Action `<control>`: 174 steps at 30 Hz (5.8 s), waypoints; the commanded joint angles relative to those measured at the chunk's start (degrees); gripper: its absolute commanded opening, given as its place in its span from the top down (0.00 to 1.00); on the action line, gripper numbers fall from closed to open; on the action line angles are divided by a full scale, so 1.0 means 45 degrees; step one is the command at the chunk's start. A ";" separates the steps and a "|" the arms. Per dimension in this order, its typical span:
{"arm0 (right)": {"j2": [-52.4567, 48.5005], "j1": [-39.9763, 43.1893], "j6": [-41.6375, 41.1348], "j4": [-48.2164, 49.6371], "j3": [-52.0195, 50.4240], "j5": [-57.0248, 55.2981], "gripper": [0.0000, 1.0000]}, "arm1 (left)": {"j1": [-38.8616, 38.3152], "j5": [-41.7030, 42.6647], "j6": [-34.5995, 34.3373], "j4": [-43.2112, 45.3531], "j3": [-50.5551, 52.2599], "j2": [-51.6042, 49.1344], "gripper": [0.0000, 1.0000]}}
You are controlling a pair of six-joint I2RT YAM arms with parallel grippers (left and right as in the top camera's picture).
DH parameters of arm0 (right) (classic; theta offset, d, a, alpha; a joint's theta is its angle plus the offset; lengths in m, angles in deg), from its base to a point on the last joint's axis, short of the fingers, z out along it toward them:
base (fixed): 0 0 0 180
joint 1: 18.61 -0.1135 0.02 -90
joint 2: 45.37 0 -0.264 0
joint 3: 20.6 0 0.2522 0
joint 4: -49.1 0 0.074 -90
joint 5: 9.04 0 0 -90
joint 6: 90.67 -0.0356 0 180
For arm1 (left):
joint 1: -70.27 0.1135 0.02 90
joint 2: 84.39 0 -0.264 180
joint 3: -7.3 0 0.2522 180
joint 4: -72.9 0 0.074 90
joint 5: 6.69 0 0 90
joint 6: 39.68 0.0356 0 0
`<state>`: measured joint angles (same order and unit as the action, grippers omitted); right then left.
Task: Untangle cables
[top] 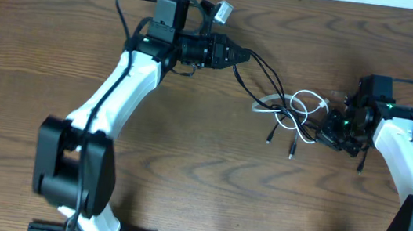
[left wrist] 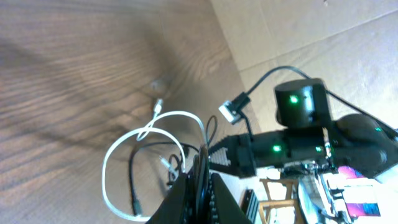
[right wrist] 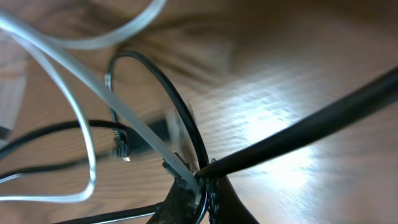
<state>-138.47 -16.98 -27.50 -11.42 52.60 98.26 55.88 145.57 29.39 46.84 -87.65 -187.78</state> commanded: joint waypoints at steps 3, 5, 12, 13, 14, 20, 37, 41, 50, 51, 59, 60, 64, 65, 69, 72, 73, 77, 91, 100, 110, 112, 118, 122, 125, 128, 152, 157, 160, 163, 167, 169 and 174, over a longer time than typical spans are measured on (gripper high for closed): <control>0.0306 0.0204 0.1812 0.0355 0.0136 0.2409 0.99 | -0.0466 -0.1379 0.0806 -0.0918 -0.0461 0.2021 0.92; 0.0539 0.0219 0.2506 0.0355 0.0389 0.3507 0.99 | -0.0743 -0.1889 0.1025 -0.1447 -0.0461 0.2108 0.93; 0.1666 0.0233 0.4634 0.0865 0.0913 0.6086 0.28 | -0.1579 -0.2093 0.1302 -0.2059 -0.0457 0.2098 0.93; 0.1851 0.0219 0.4809 0.1137 0.0918 0.6450 0.18 | -0.1705 -0.2093 0.1297 -0.2030 -0.0457 0.2098 0.92; 0.1996 0.0180 0.4862 0.1423 0.0918 0.6747 0.13 | -0.1792 -0.2093 0.1297 -0.2021 -0.0457 0.2098 0.93; 0.2113 -0.0850 0.4765 0.3065 0.0913 0.6795 0.06 | -0.2045 -0.2074 0.0112 -0.1685 -0.0457 0.2098 0.92; -0.0136 -0.3099 -0.1214 0.7859 0.0908 -0.0559 0.24 | -0.2050 0.0665 -0.1996 -0.0918 -0.0457 0.2463 0.93; -0.0248 -0.2812 -0.2535 0.7014 0.0908 -0.3245 0.27 | -0.2035 0.0389 -0.1919 -0.1457 -0.0457 0.2657 0.93; -0.0248 -0.1005 -0.2181 0.3687 0.0908 -0.5702 0.29 | -0.2035 -0.4318 -0.0306 -0.3492 -0.0457 0.4114 0.92; -0.0248 -0.0777 -0.1967 0.3419 0.0908 -0.5678 0.30 | -0.2035 -0.4940 -0.0233 -0.3638 -0.0457 0.4328 0.93; -0.0151 -0.0155 0.3546 0.3667 0.0937 0.1962 0.28 | -0.2035 -0.5702 0.0078 -0.3842 -0.0452 0.4682 0.93; -0.0083 -0.0180 0.4167 0.3682 0.0967 0.3293 0.28 | -0.2035 -0.5702 0.0078 -0.3837 -0.0452 0.4673 0.93; 0.0602 -0.0408 0.5051 0.3682 0.1025 0.6640 0.27 | -0.2016 -0.5965 0.0073 -0.3798 -0.0452 0.4673 0.92; 0.0874 -0.0500 0.5056 0.3687 0.1030 0.7023 0.26 | -0.2011 -0.6110 0.0073 -0.3823 -0.0452 0.4673 0.93; 0.1991 -0.1044 0.4823 0.3735 0.1030 0.7606 0.25 | -0.2011 -0.6329 -0.0102 -0.3818 -0.0452 0.4673 0.93; 0.2390 -0.1569 0.3575 0.3740 0.1030 0.7281 0.27 | -0.2011 -0.6377 -0.0549 -0.3740 -0.0452 0.4668 0.93; 0.2385 -0.1758 0.2982 0.3721 0.1030 0.6989 0.28 | -0.2011 -0.6416 -0.0777 -0.3716 -0.0452 0.4668 0.92; 0.2089 -0.2701 0.0185 0.3439 0.0908 0.4639 0.36 | -0.2011 -0.6844 -0.2137 -0.3521 -0.0452 0.4668 0.93; 0.0879 -0.5362 -0.3347 0.6183 0.0855 0.2152 0.39 | -0.2035 -0.6989 -0.5790 -0.2574 -0.0452 0.4668 0.93; -0.0588 -0.5969 -0.4240 0.8359 0.0855 0.1515 0.41 | -0.2035 -0.6834 -0.6489 -0.2555 -0.0452 0.4663 0.93; -0.1768 -0.6023 -0.4624 0.9141 0.0855 0.1443 0.46 | -0.2035 -0.6654 -0.6504 -0.2526 -0.0452 0.4668 0.93; -0.1768 -0.6023 -0.4357 0.8451 0.0855 0.0680 0.48 | -0.1938 -0.6659 -0.5945 -0.2463 -0.0452 0.4668 0.92; -0.1768 -0.5503 -0.3769 0.4575 0.0855 -0.2982 0.49 | -0.1001 -0.6659 -0.3827 -0.2555 -0.0452 0.4677 0.93; -0.1768 -0.4639 -0.3089 0.2725 0.0855 -0.3988 0.48 | -0.0267 -0.6853 -0.3172 -0.2603 -0.0452 0.4677 0.93; -0.1768 -0.4002 -0.2477 0.1787 0.0855 -0.4342 0.48 | 0.0209 -0.7218 -0.2851 -0.2725 -0.0452 0.4677 0.93; -0.1768 -0.3288 -0.1899 0.0957 0.0855 -0.4575 0.48 | 0.0699 -0.7499 -0.2341 -0.2880 -0.0452 0.4687 0.93; 0.1763 -0.0767 0.4716 0.0209 0.3162 0.4624 0.48 | 0.0068 -0.8068 0.1472 -0.5382 -0.0398 0.4677 0.93; 0.2375 -0.0767 0.3813 0.0175 0.3473 0.3881 0.46 | -0.1132 -0.7995 0.1554 -0.5513 -0.0393 0.4677 0.93; 0.2365 -0.0651 0.3201 0.0049 0.3468 0.3143 0.44 | -0.1763 -0.7995 0.1549 -0.5508 -0.0389 0.4663 0.92; 0.2346 -0.0636 0.3293 0.0141 0.3468 0.3691 0.40 | -0.2409 -0.8004 0.1549 -0.5498 -0.0389 0.4498 0.92; 0.2327 -0.1005 0.3303 0.0267 0.3468 0.3939 0.35 | -0.2730 -0.7995 0.1540 -0.5450 -0.0389 0.4133 0.75; 0.2327 -0.1171 0.3254 0.0267 0.3468 0.3798 0.27 | -0.2803 -0.7995 0.1540 -0.5411 -0.0389 0.3954 0.58; 0.2327 -0.1277 0.1549 0.0194 0.3453 0.2472 0.19 | -0.2822 -0.7990 0.1530 -0.5406 -0.0393 0.3837 0.37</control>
<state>-127.85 -22.40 -14.38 -10.33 68.20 113.60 43.36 109.77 35.62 22.30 -88.15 -170.21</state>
